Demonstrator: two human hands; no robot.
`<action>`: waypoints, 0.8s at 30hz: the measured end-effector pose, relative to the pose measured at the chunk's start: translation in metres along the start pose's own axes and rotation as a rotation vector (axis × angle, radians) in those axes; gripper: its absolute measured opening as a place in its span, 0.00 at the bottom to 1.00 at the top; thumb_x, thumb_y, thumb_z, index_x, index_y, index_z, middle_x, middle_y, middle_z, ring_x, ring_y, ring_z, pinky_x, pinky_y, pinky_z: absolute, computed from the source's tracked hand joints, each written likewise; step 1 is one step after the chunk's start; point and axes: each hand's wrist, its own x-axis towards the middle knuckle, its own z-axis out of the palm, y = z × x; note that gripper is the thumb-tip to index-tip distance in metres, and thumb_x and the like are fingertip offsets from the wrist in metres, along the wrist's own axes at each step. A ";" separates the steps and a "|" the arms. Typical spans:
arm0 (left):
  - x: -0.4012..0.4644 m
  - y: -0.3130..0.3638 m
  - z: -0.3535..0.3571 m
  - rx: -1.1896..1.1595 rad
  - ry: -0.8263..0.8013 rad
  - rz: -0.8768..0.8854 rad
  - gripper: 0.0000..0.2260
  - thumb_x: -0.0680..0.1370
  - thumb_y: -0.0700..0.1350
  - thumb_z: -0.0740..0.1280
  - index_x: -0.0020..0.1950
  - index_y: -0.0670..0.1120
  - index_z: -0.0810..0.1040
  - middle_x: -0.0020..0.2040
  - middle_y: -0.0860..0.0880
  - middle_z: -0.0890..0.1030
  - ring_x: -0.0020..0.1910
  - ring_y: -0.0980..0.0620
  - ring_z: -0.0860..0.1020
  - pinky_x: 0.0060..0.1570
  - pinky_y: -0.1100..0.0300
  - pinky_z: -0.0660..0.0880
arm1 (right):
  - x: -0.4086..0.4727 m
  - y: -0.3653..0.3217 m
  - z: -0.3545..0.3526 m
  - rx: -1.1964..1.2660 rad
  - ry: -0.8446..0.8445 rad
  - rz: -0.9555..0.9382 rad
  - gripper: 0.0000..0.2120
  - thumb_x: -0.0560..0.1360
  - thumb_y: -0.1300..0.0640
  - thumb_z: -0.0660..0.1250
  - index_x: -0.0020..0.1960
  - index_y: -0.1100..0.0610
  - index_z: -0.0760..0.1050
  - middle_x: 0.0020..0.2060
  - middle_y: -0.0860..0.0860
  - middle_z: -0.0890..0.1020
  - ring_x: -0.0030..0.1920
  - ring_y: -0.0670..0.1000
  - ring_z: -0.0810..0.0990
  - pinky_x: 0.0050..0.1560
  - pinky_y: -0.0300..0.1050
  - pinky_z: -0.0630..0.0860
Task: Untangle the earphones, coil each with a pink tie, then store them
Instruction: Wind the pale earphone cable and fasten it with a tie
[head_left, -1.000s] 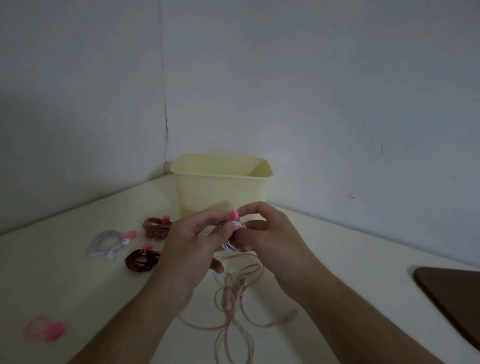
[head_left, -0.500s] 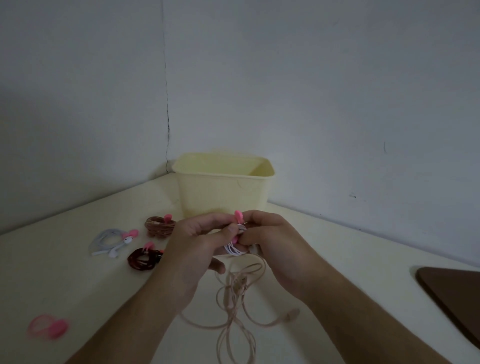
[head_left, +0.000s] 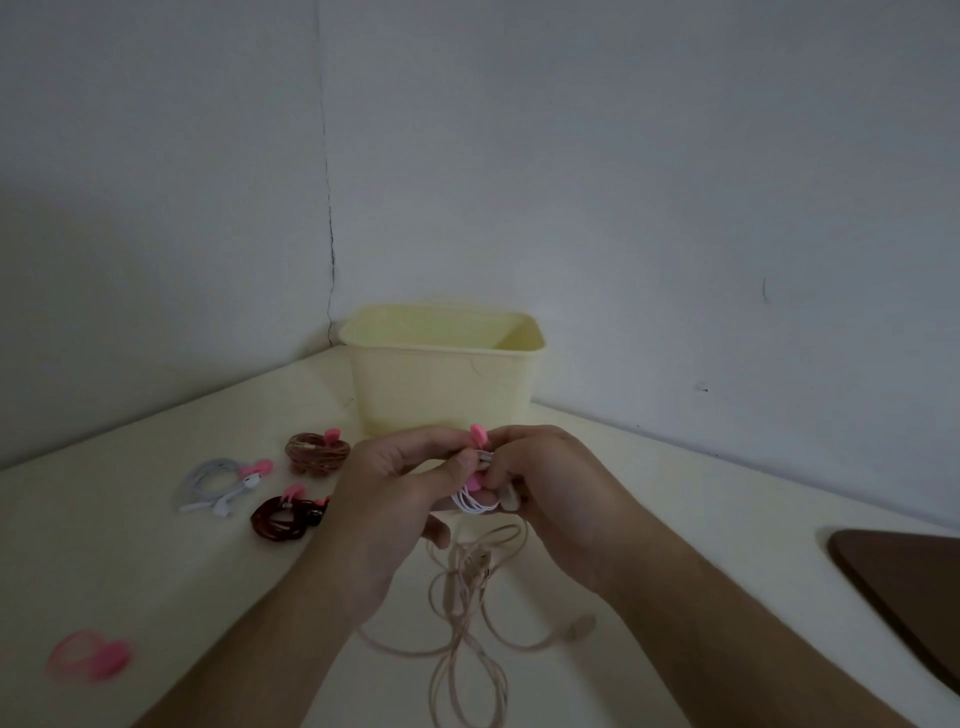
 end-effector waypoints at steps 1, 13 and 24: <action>0.000 0.000 0.000 -0.003 -0.002 0.001 0.10 0.79 0.38 0.71 0.48 0.51 0.89 0.46 0.43 0.88 0.44 0.41 0.88 0.27 0.58 0.72 | 0.000 0.000 0.000 0.001 -0.001 0.002 0.14 0.57 0.64 0.62 0.40 0.62 0.81 0.34 0.57 0.78 0.34 0.51 0.73 0.40 0.46 0.72; 0.000 0.001 -0.002 0.003 -0.022 0.001 0.08 0.79 0.38 0.72 0.49 0.48 0.89 0.47 0.45 0.89 0.44 0.42 0.88 0.29 0.57 0.73 | 0.003 0.001 -0.005 0.031 -0.060 0.025 0.10 0.61 0.67 0.63 0.38 0.61 0.81 0.37 0.58 0.80 0.39 0.54 0.79 0.45 0.49 0.73; 0.004 -0.005 -0.004 -0.037 0.048 0.059 0.08 0.79 0.37 0.72 0.47 0.49 0.90 0.46 0.43 0.88 0.37 0.48 0.84 0.31 0.57 0.78 | -0.003 0.000 -0.005 -0.284 -0.066 -0.070 0.19 0.70 0.59 0.79 0.59 0.53 0.80 0.47 0.57 0.88 0.43 0.49 0.83 0.51 0.46 0.78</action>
